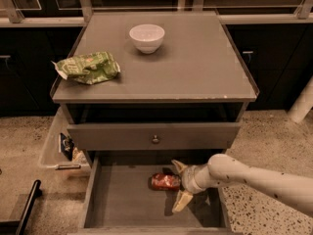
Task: Pick coke can from middle drawer and place on counter
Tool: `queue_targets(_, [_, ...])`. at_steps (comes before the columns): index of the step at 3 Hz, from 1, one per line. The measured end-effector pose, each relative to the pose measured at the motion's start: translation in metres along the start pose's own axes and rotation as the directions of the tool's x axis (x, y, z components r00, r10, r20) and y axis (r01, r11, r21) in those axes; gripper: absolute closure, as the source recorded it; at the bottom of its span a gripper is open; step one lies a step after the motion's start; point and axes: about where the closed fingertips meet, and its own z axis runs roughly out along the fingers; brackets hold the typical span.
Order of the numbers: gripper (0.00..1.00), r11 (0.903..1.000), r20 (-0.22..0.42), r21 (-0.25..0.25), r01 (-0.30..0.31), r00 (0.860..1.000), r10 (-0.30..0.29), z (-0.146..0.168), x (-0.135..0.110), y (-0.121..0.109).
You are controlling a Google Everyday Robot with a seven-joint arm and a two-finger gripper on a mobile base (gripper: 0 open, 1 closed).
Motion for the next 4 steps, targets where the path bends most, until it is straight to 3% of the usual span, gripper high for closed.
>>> queue_targets(2, [0.0,0.9997,0.072,0.017,0.017,0.997,-0.018,0.028,-0.005,-0.009])
queue_targets(3, [0.0,1.0,0.075,0.007,0.004,0.997,-0.005,0.04,-0.003,-0.011])
queue_targets(4, [0.19,1.0,0.075,0.007,0.004,0.997,-0.005,0.04,-0.003,-0.011])
